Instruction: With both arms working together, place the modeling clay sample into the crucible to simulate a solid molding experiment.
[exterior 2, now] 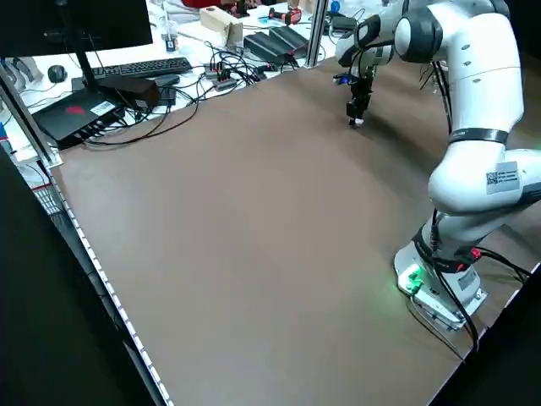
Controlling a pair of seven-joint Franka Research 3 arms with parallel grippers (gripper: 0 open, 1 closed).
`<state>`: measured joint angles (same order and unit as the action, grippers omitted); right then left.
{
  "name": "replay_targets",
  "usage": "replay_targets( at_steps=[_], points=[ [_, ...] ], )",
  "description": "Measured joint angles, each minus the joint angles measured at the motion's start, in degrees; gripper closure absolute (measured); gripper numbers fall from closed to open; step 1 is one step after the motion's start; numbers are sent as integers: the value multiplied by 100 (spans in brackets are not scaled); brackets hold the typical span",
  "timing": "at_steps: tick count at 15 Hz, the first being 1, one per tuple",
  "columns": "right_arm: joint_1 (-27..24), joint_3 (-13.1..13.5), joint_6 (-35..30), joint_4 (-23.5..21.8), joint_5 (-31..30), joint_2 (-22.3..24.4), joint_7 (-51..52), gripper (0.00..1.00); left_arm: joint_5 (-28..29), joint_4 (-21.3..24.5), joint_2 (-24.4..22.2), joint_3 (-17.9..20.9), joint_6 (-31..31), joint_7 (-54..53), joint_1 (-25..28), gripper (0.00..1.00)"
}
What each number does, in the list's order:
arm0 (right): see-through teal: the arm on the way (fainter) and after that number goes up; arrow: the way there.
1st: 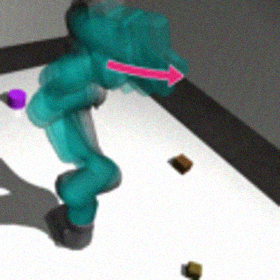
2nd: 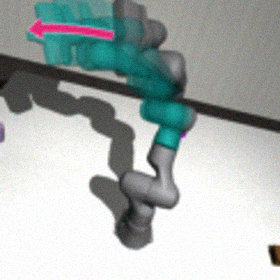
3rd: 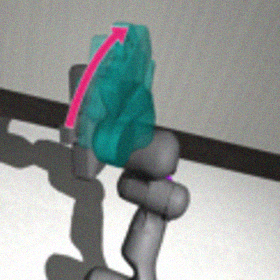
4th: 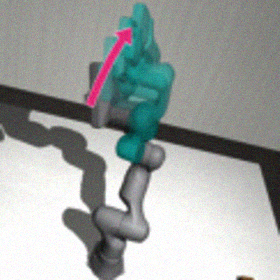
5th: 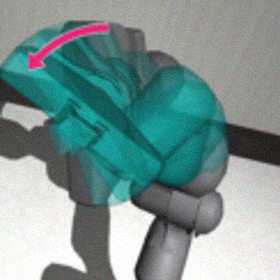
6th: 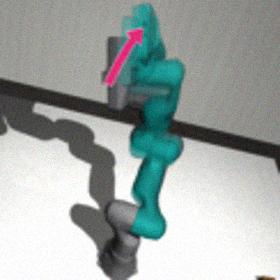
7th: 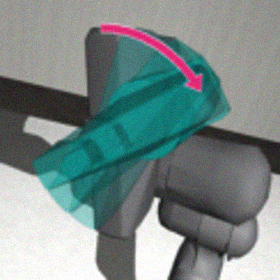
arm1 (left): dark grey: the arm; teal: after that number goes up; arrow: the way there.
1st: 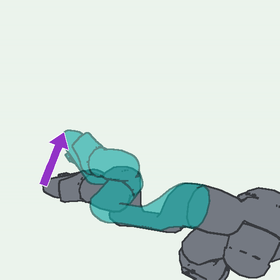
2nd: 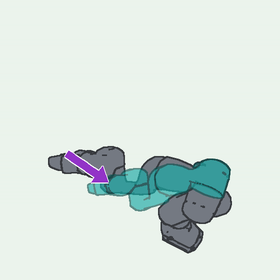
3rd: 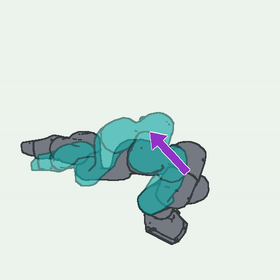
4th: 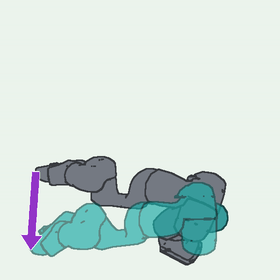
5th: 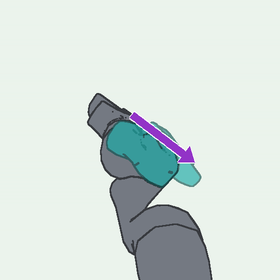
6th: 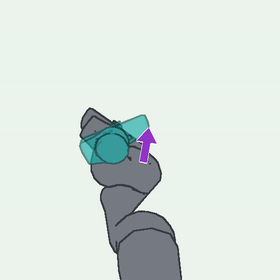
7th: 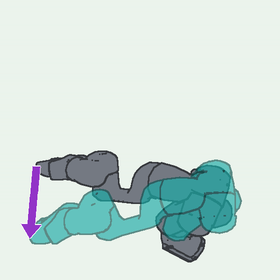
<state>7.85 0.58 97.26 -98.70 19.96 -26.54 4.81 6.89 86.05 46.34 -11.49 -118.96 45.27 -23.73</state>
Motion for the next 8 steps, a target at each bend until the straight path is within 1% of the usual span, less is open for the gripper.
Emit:
replay_targets(
  at_steps=[2,3,4,5,6,8],
  points=[
    [-2,0,-9,17,0,0,43,96,0,0,0,0,0,3,0,49],
    [-7,1,-26,48,0,-1,50,96,0,-1,-1,0,3,3,0,58],
    [-15,2,-94,110,0,-1,54,96,0,-3,-8,1,11,3,0,63],
    [-17,3,-247,214,1,-1,56,96,0,-3,-12,1,13,4,0,63],
    [-11,-2,-448,349,6,0,52,96,0,-6,-15,1,15,5,0,68],
    [38,-41,-748,639,121,6,-188,96,0,-8,-24,1,17,5,0,69]
  ],
)
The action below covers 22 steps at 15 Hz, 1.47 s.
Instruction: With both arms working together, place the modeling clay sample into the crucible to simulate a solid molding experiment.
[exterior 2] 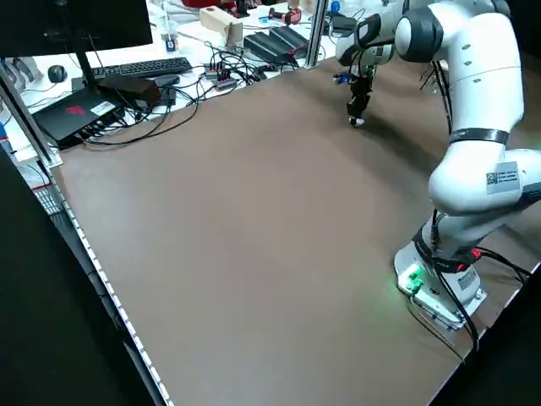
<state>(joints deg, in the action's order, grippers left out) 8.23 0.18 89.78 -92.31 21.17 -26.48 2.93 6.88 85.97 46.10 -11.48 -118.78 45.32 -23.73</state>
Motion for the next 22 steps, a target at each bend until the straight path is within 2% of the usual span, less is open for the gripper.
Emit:
replay_targets(
  at_steps=[2,5,6,10,13,16,22],
  points=[
    [136,-58,-83,206,172,4,-524,96,0,-15,-3,1,0,1,2,69],
    [480,-86,-44,281,601,3,-1521,96,0,-39,-27,2,106,1,3,69],
    [704,-93,167,281,796,-26,-2021,96,0,-49,-71,4,212,1,21,69],
    [1027,-109,851,328,1079,-334,-2780,96,-38,-68,-306,-25,443,1,90,69],
    [1134,-110,976,462,1830,-677,-3180,96,-198,-84,-618,-127,622,1,203,69],
    [1259,-115,1422,552,2312,-938,-3669,96,-556,-90,-941,-293,699,1,365,69],
    [1979,-129,2312,716,2379,-1213,-4516,96,-1403,-111,-1383,-546,716,1,430,69]
  ],
)
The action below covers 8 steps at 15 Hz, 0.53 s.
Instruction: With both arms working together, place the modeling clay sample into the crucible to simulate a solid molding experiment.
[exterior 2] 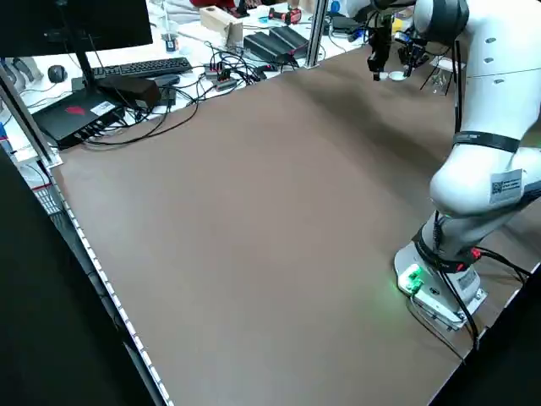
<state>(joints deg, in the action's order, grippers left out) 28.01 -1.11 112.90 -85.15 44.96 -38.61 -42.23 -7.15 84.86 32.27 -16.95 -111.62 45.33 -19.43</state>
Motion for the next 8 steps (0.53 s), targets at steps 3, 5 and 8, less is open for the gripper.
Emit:
replay_targets(
  at_steps=[3,5,8],
  points=[
    [178,0,45,79,0,-67,-24,96,-271,-116,-72,-127,-7,28,-10,68],
    [252,-1,44,103,1,-70,-23,96,-318,-202,-72,-149,-11,101,-19,68],
    [290,6,43,154,1,-71,123,96,-324,-218,-58,-150,-90,122,-54,67]
  ],
)
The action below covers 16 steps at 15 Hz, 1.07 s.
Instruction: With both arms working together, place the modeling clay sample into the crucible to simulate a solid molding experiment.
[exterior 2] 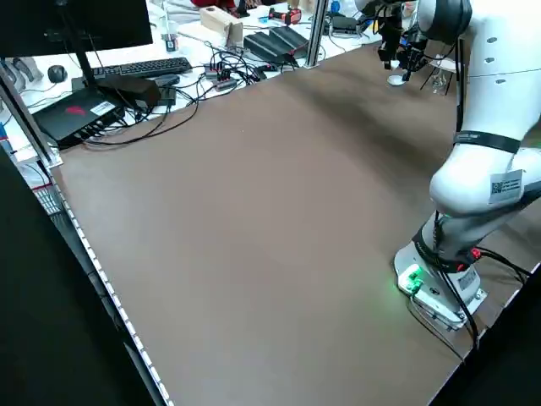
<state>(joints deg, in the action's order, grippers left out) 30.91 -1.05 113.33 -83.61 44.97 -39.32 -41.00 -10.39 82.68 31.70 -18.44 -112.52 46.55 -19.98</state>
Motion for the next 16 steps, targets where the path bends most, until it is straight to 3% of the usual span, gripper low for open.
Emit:
replay_targets(
  at_steps=[5,16],
  points=[
    [0,1,-16,20,0,-1,483,96,0,3,126,1,-446,76,-111,67],
    [-19,-70,-33,179,12,-1,1144,96,0,10,425,3,-533,82,-312,64]
  ],
)
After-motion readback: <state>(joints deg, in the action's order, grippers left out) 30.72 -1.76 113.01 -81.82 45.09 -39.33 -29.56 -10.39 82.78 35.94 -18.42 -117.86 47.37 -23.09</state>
